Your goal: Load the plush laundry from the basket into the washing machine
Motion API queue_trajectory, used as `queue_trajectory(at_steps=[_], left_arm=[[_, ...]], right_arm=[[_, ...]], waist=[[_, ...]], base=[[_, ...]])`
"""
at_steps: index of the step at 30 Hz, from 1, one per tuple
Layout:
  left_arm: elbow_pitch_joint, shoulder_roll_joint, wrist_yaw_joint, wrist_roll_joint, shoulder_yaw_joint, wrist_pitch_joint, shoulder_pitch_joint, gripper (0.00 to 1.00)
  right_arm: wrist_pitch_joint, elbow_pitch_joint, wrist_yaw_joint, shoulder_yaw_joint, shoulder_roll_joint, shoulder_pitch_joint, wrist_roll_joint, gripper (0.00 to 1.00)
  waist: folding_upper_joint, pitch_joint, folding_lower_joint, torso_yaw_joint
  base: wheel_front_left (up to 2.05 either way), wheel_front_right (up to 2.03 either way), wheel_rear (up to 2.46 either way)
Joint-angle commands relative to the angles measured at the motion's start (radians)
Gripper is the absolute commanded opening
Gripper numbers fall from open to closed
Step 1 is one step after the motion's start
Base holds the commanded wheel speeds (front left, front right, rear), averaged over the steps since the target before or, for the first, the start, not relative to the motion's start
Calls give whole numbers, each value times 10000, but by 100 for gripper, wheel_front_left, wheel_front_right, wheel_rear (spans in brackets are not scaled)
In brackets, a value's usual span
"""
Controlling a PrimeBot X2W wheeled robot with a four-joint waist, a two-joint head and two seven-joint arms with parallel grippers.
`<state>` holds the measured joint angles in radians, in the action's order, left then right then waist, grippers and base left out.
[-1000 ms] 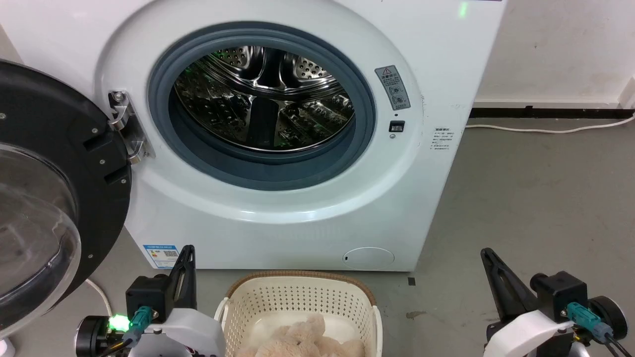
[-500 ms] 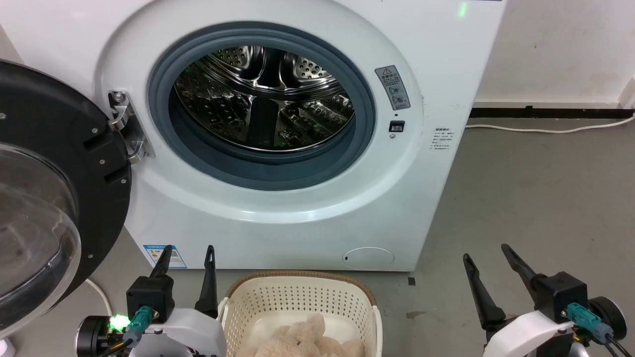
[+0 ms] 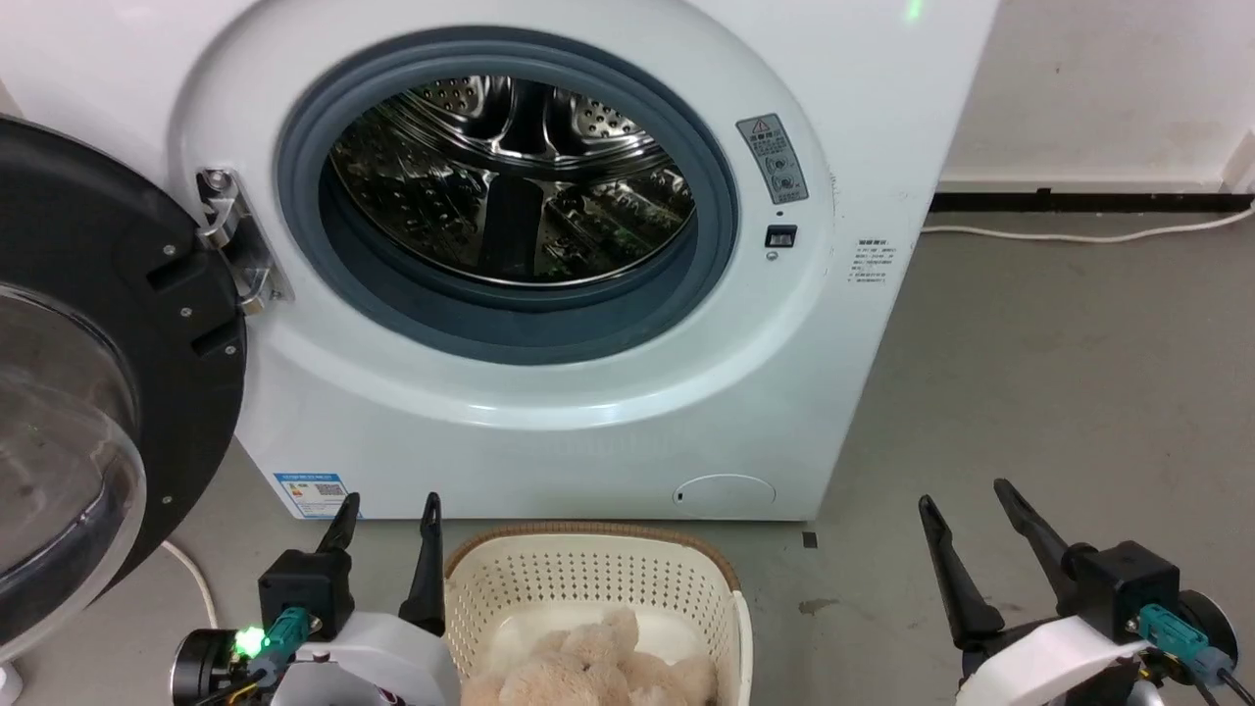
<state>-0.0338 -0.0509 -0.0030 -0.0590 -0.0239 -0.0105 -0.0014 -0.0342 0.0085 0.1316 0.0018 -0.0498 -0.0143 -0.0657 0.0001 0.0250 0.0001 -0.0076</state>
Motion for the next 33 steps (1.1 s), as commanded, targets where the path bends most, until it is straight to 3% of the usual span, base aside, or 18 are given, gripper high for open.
queue_trajectory(at_steps=[1, 14, 33], left_arm=[[-73, -32, -34, -112, -57, -25, -160, 100], [-1626, -309, -323, -663, -712, 528, -1395, 100], [-3573, -751, -297, -1276, -1703, 2994, -2649, 100]], right_arm=[[-105, 13, -2, -15, -1, -62, -130, 100], [-460, -121, -3, -120, -1, 204, -769, 100], [-857, -423, -4, -144, -2, 506, -1677, 100]], waist=[[-1, 68, 0, -22], [-1, 1319, 0, -384], [-1, 3238, 0, -986]], base=[[0, 0, 0], [0, 0, 0], [0, 0, 0]])
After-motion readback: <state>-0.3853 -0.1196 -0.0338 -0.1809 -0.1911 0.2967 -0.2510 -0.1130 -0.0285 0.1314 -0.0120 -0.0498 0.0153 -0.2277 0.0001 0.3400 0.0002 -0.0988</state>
